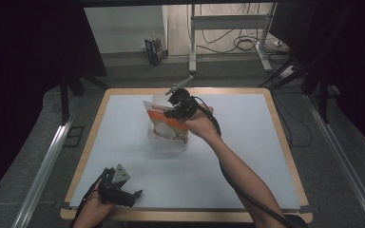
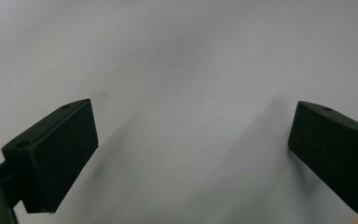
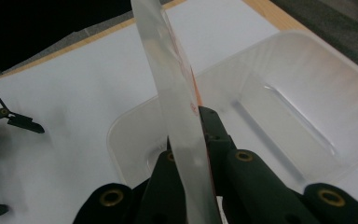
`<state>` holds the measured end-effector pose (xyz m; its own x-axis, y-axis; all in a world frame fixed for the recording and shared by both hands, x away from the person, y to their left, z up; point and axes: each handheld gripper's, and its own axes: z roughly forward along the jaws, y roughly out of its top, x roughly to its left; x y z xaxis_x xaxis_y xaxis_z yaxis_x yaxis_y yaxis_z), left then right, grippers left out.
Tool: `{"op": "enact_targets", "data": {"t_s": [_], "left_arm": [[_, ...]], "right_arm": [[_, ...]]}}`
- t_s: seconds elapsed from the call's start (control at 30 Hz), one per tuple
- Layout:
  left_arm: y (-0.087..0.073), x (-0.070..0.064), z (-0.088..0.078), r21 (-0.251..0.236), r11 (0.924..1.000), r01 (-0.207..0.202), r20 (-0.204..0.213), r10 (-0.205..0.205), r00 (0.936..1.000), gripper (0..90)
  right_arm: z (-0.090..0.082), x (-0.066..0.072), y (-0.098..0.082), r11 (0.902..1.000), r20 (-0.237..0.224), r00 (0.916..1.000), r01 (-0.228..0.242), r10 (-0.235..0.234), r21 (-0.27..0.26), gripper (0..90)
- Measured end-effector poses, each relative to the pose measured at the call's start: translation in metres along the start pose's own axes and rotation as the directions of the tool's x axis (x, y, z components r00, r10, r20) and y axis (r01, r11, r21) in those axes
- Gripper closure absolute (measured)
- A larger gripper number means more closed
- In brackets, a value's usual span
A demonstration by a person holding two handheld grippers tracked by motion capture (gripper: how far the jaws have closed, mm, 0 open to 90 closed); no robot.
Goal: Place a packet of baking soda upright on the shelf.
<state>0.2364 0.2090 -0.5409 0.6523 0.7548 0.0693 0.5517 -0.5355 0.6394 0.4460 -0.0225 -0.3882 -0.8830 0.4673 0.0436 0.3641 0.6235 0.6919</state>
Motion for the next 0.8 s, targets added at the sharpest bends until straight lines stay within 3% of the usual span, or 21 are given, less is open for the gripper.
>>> {"op": "enact_targets", "data": {"t_s": [0.2,0.8], "left_arm": [[0.0,0.0,0.0,0.0,1.0,-0.001,0.0,0.001,1.0,1.5],[0.001,-0.001,0.001,0.008,0.9999,-0.007,-0.003,0.007,1.0,1.4]], "right_arm": [[0.01,-0.001,-0.006,0.9998,0.0,1.0,-0.007,0.007,0.016,88.7],[0.012,-0.018,-0.025,0.9971,-0.015,0.9974,-0.071,0.07,-0.027,88.4]]}}
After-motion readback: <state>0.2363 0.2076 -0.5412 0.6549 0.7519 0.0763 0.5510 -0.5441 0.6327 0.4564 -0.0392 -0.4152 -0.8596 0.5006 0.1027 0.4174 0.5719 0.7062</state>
